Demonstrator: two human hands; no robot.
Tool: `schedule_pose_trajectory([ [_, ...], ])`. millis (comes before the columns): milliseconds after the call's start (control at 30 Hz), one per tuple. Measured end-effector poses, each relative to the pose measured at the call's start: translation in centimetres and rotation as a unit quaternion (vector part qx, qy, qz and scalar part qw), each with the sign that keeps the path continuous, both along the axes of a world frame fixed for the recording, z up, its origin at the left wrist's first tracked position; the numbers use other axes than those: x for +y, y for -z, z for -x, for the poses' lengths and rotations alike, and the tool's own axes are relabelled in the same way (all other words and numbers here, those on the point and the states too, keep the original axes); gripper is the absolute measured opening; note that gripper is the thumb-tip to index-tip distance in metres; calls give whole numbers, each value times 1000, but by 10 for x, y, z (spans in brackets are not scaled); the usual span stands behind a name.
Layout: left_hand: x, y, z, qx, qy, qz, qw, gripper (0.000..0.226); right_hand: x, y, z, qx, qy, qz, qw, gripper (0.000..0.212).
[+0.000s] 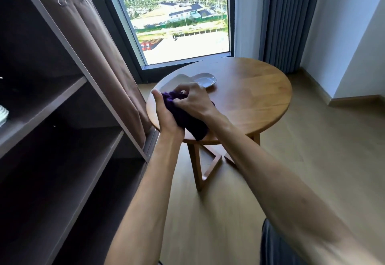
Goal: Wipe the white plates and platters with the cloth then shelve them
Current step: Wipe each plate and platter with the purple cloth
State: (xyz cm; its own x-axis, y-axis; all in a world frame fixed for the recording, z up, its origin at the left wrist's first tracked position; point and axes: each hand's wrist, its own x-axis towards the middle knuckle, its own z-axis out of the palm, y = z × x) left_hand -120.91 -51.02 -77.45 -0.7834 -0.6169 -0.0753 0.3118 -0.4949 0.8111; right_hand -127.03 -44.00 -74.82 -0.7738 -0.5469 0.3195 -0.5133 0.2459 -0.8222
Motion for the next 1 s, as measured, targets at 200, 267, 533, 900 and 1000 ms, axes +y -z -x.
schedule_pose_trajectory([
  [200,-2,6,-9,-24,24,-67,997,64,6,13,-5,-2,52,-124,991,13],
  [267,-2,7,-14,-37,13,-62,997,60,10,13,4,-16,77,-149,986,12],
  [533,9,-1,-37,-35,-43,179,982,28,11,17,36,11,252,-82,964,13],
  [900,24,-3,-12,-26,-95,283,954,35,2,-23,24,-6,157,125,980,14],
  [1000,17,-4,1,-28,-80,247,965,24,4,-26,16,31,34,127,991,15],
])
